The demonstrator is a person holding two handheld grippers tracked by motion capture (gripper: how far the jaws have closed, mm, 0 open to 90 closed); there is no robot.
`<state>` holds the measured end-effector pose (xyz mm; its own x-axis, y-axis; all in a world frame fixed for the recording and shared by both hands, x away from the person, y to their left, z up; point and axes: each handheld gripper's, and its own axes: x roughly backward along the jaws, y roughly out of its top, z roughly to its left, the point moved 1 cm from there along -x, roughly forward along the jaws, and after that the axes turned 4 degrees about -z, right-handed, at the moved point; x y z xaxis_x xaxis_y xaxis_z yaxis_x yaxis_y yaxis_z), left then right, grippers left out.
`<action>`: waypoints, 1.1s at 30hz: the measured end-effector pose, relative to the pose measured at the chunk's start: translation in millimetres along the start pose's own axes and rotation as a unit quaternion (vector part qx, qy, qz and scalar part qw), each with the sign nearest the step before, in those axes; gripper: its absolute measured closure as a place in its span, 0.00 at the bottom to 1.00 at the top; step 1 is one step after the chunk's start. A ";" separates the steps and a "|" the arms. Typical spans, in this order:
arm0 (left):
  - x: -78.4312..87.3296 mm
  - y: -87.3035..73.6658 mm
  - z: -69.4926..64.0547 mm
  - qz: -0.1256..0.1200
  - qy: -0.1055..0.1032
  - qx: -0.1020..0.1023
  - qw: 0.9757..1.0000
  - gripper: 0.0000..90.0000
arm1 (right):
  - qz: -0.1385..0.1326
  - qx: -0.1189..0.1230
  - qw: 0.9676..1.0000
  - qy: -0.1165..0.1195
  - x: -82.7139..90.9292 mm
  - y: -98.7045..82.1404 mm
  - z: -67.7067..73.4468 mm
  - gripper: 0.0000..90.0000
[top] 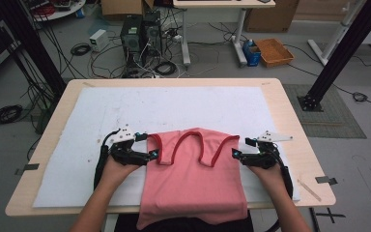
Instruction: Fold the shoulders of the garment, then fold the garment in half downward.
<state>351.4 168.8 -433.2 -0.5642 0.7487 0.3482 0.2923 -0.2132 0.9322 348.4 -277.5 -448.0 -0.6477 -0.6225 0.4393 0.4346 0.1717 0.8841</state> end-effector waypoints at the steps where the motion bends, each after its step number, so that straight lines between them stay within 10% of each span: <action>1: 0.2 0.1 0.8 0.000 0.004 -0.002 1.000 0.19 | -0.001 -0.001 1.000 0.000 0.5 0.1 -0.6 0.23; 20: 12.4 -4.7 17.1 -0.004 0.034 0.018 0.999 0.19 | -0.013 -0.012 1.000 -0.009 -5.5 9.3 -4.5 0.23; 33: -23.0 -3.4 47.0 0.044 0.068 0.056 0.995 0.19 | -0.007 -0.028 0.999 -0.031 -11.2 16.8 -29.5 0.23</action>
<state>399.6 181.9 -449.0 -0.6293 0.6368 0.4455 0.4259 -0.1969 0.8831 381.5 -290.1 -442.8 -0.6906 -0.5759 0.4375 0.4583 0.1195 0.8807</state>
